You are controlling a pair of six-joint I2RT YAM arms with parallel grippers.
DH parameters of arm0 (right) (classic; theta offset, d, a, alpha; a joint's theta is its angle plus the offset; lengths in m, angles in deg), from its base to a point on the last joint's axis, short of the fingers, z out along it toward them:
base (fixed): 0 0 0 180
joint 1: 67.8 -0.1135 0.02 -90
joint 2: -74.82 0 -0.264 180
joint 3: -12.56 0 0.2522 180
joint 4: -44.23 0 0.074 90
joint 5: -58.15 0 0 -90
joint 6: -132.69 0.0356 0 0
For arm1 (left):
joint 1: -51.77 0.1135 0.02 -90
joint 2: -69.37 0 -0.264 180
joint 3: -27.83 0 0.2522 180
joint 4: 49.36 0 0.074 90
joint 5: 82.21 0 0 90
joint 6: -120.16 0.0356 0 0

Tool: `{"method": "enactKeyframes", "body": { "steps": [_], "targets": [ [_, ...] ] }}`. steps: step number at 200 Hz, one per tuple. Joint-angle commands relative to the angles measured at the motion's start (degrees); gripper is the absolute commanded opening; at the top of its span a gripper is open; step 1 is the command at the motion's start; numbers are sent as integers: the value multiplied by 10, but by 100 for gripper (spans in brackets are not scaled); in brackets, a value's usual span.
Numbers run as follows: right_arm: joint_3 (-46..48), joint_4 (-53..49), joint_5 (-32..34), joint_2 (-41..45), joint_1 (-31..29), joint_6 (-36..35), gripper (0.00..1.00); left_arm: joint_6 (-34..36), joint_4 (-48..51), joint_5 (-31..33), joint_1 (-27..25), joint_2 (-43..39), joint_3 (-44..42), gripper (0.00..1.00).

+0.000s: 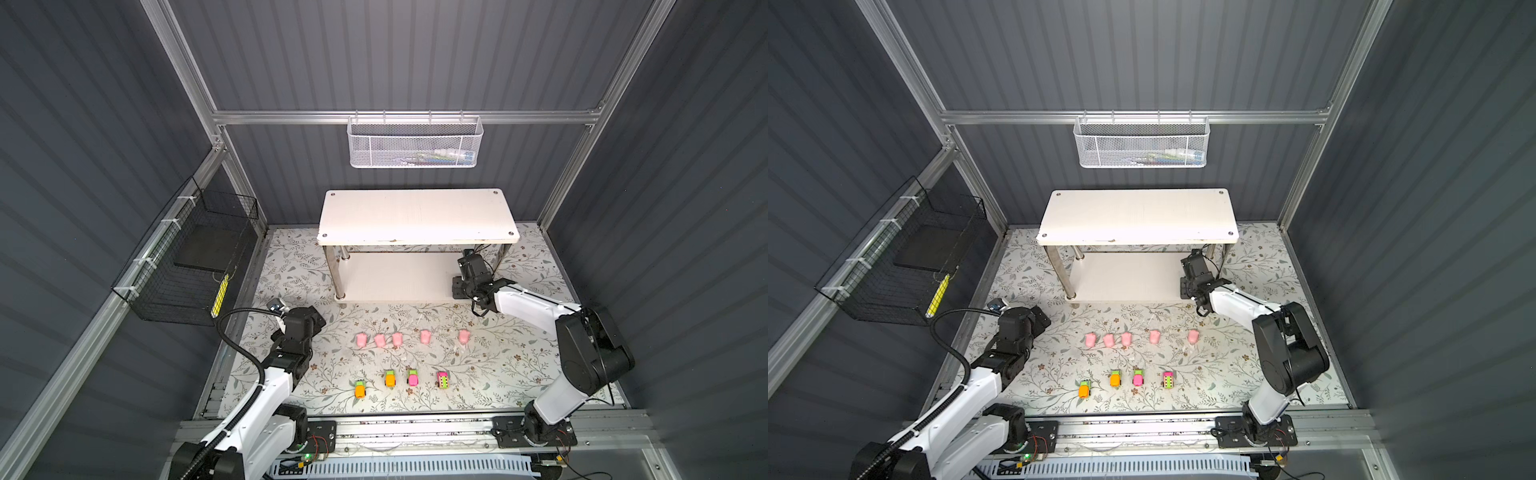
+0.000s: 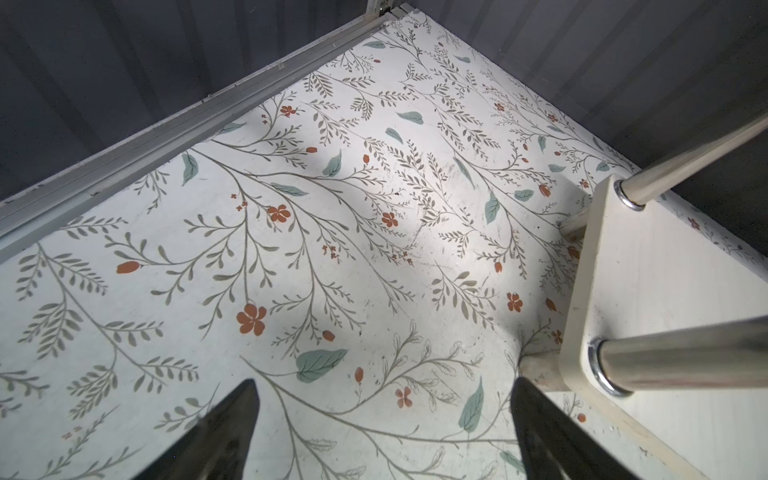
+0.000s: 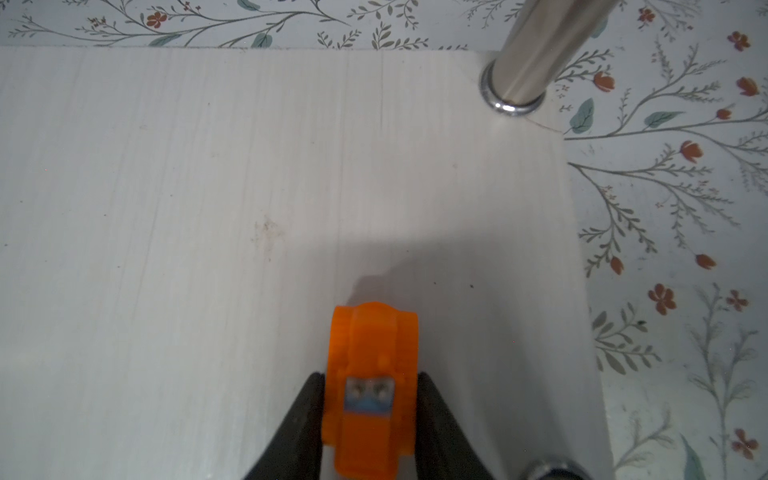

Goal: Place and organize the plastic toys onto the shelf
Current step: 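Carry the orange car with the right gripper to the lower shelf, then lower the orange car onto the lower shelf and open the right gripper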

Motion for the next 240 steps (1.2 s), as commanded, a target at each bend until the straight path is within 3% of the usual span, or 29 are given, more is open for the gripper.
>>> {"method": "enactKeyframes", "body": {
  "steps": [1, 96, 156, 240],
  "targets": [
    [0, 2, -2, 2, 4, 0, 40, 4, -5, 4, -3, 5, -2, 94],
    [19, -21, -11, 63, 2, 12, 57, 2, -4, 6, -3, -1, -9, 95],
    [62, -22, -35, 115, -6, 48, 59, -2, -7, 3, -3, 3, -11, 95],
    [133, -44, -2, 225, -67, 78, 60, -2, -6, 3, -3, 1, -14, 95]
  ]
}}
